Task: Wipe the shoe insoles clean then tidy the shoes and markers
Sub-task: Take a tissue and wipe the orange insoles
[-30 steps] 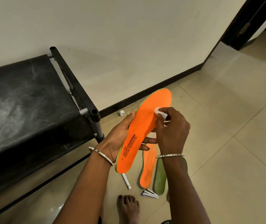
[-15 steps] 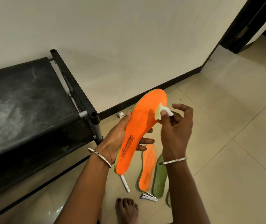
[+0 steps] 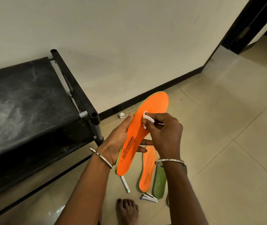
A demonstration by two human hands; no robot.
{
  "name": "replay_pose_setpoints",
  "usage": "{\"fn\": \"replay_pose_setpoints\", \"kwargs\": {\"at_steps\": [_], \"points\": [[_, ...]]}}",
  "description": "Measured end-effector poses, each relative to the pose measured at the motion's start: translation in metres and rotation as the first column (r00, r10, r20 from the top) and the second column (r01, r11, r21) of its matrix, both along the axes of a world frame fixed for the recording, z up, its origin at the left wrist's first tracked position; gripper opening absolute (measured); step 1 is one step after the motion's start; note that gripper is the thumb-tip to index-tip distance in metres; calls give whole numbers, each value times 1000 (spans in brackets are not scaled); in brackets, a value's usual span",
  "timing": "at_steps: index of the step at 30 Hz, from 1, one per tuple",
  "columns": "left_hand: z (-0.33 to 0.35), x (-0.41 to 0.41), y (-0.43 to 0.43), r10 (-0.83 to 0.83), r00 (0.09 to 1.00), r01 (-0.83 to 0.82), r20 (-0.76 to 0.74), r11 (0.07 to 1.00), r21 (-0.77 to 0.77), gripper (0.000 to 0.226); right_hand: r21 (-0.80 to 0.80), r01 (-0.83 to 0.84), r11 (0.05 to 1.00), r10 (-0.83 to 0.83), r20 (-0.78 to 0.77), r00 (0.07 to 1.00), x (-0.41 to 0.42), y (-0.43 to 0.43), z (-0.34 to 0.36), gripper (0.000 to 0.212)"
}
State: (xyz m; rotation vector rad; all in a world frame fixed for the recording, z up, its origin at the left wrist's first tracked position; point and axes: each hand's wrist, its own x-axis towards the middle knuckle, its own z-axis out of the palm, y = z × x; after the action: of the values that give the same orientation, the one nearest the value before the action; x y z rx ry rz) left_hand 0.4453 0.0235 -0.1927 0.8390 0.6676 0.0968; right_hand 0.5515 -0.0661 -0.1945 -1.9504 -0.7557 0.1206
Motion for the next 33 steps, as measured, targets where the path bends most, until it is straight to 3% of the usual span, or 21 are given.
{"fn": "replay_pose_setpoints", "kwargs": {"at_steps": [5, 11, 13, 15, 18, 20, 23, 26, 28, 31, 33], "points": [[-3, 2, 2, 70, 997, -70, -41, 998, 5, 56, 19, -234, 972, 234, -156, 960, -13, 5, 11, 17], [1, -1, 0, -60, 998, 60, 19, 998, -36, 46, 18, 90, 996, -90, 60, 994, -2, 2, 7, 11], [1, 0, -1, -58, 998, 59, 21, 998, -37, 44, 29, 123, 992, -126, 101, 987, -4, 2, 6, 9], [2, 0, -2, -31, 999, 32, 18, 999, -31, 47, 22, 36, 999, -37, 51, 998, -5, 3, 7, 10], [1, 0, 1, 30, 999, -31, -19, 999, -43, 57, 12, -288, 957, 285, -195, 938, -7, 2, 13, 14], [-1, 0, 4, 47, 998, -50, -49, 997, -61, 61, -23, -385, 923, 375, -181, 909, -8, 1, 15, 18], [1, 0, 2, -1, 999, -1, -42, 999, -43, 57, -5, -268, 963, 265, -144, 954, -6, 0, 13, 16], [6, -1, -3, -81, 997, 81, -2, 996, -37, 43, -15, -23, 1000, 24, 103, 994, 0, -1, 8, 13], [5, -1, -4, -101, 995, 101, -15, 994, -33, 37, 25, 76, 997, -79, 135, 988, 5, -2, 5, 11], [3, 1, -4, -93, 996, 93, -12, 995, -33, 41, -19, 20, 1000, -18, 89, 996, 5, -4, 5, 12], [2, 1, -2, -56, 998, 56, -9, 998, -31, 47, -38, -152, 988, 148, -94, 985, 2, -4, 12, 12]]}}
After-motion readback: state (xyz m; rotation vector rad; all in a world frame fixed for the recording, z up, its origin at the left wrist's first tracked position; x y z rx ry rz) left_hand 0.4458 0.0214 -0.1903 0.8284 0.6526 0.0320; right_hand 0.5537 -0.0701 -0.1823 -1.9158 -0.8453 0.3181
